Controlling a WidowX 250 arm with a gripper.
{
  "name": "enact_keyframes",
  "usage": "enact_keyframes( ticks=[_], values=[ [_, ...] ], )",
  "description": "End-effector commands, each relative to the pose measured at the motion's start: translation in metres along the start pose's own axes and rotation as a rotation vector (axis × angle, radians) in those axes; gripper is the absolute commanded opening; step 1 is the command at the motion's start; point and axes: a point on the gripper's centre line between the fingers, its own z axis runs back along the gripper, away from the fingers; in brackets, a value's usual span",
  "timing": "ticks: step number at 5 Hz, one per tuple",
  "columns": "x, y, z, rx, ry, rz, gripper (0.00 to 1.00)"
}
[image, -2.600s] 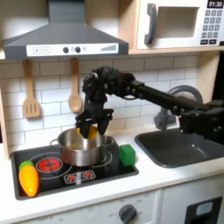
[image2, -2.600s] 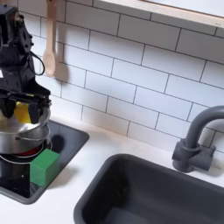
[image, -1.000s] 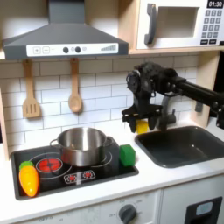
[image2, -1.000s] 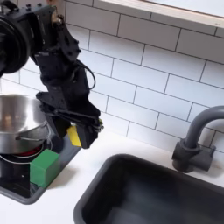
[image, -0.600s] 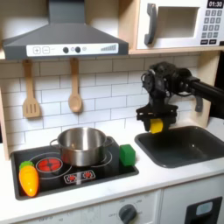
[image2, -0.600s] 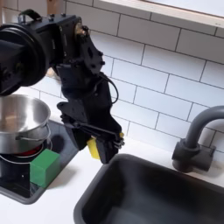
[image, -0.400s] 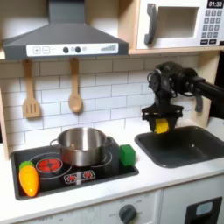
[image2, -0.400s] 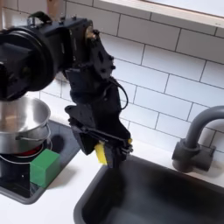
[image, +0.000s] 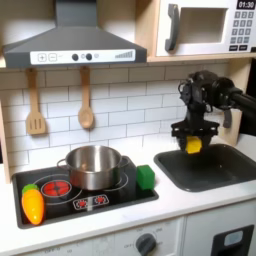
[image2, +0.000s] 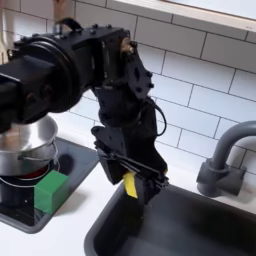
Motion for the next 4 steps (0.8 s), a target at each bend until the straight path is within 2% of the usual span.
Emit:
enact_keyframes(
  ticks=[1, 3, 4],
  values=[
    [0.011, -0.003, -0.018, 0.005, 0.070, -0.027, 0.00],
    [0.012, 0.002, -0.035, 0.023, 0.145, -0.030, 0.00],
    [0.010, 0.005, -0.039, 0.012, 0.173, -0.034, 1.00]
  ],
)
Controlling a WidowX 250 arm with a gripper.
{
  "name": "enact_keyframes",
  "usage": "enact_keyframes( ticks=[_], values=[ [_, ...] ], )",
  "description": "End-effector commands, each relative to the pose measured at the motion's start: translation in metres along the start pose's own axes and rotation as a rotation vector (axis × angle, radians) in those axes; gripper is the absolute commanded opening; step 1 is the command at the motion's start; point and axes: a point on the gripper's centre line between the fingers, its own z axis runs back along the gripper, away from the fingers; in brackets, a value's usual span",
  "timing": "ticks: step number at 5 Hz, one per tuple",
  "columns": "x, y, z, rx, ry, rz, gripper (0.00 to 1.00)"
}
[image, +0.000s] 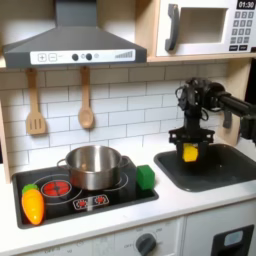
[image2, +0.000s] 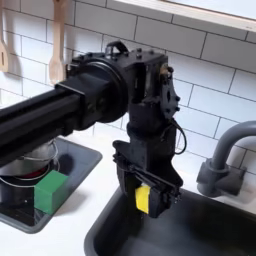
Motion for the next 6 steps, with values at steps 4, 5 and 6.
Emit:
enact_keyframes(
  ticks=[4, 5, 6],
  values=[
    [-0.023, 0.046, 0.022, 0.056, -0.025, 0.118, 1.00],
    [-0.033, 0.055, 0.036, 0.070, -0.028, 0.162, 1.00],
    [-0.043, 0.060, 0.039, 0.070, -0.013, 0.206, 1.00]
  ],
)
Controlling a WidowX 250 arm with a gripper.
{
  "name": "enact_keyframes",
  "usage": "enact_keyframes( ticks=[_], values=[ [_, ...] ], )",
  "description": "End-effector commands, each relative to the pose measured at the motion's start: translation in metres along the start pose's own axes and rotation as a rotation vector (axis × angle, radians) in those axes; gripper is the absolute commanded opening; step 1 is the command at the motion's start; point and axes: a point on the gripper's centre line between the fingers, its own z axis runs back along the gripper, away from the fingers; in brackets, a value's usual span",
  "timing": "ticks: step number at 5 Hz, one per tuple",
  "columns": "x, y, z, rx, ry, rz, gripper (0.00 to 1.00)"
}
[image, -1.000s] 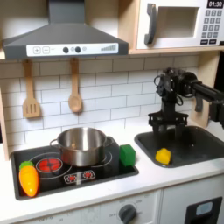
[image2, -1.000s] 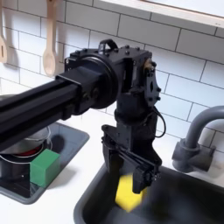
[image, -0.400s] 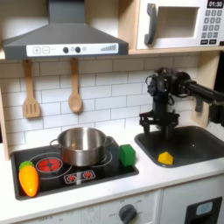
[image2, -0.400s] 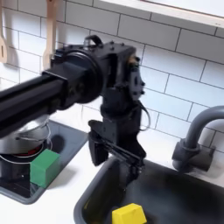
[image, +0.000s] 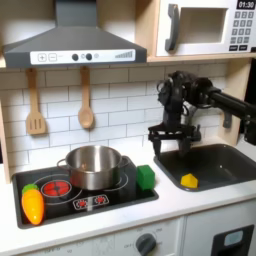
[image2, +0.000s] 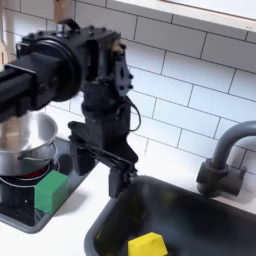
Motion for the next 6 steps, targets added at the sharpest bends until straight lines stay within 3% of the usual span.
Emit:
enact_keyframes(
  ticks=[1, 4, 6],
  values=[
    [-0.015, 0.021, 0.010, 0.019, -0.001, 0.091, 1.00],
    [-0.027, 0.038, -0.003, 0.047, 0.026, 0.172, 1.00],
    [-0.025, 0.042, -0.003, 0.056, 0.023, 0.187, 1.00]
  ],
)
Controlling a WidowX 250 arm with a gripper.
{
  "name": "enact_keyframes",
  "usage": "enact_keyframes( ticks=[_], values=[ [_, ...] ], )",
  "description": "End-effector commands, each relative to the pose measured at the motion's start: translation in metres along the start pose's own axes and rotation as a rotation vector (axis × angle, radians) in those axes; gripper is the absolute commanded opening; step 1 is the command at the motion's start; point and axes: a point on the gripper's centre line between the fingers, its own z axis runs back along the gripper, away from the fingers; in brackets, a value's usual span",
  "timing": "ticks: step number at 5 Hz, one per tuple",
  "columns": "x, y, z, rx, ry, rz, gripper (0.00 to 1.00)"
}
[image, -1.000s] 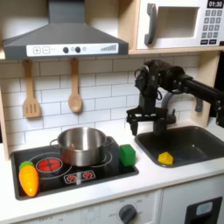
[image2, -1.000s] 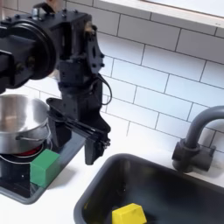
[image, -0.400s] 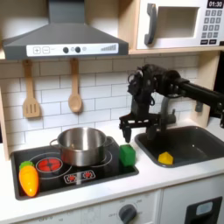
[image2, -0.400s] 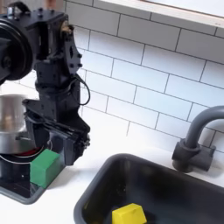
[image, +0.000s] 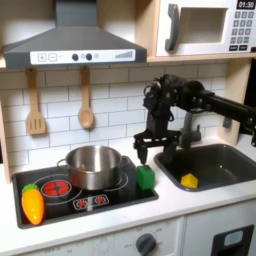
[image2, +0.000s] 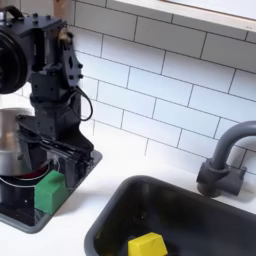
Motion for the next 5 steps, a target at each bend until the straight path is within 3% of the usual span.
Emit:
enact_keyframes(
  ticks=[1, 4, 5],
  values=[
    [0.004, 0.002, -0.014, 0.005, 0.022, 0.002, 1.00],
    [0.010, 0.011, -0.022, 0.017, 0.021, 0.044, 1.00],
    [0.009, 0.009, -0.032, 0.014, 0.053, 0.038, 1.00]
  ],
)
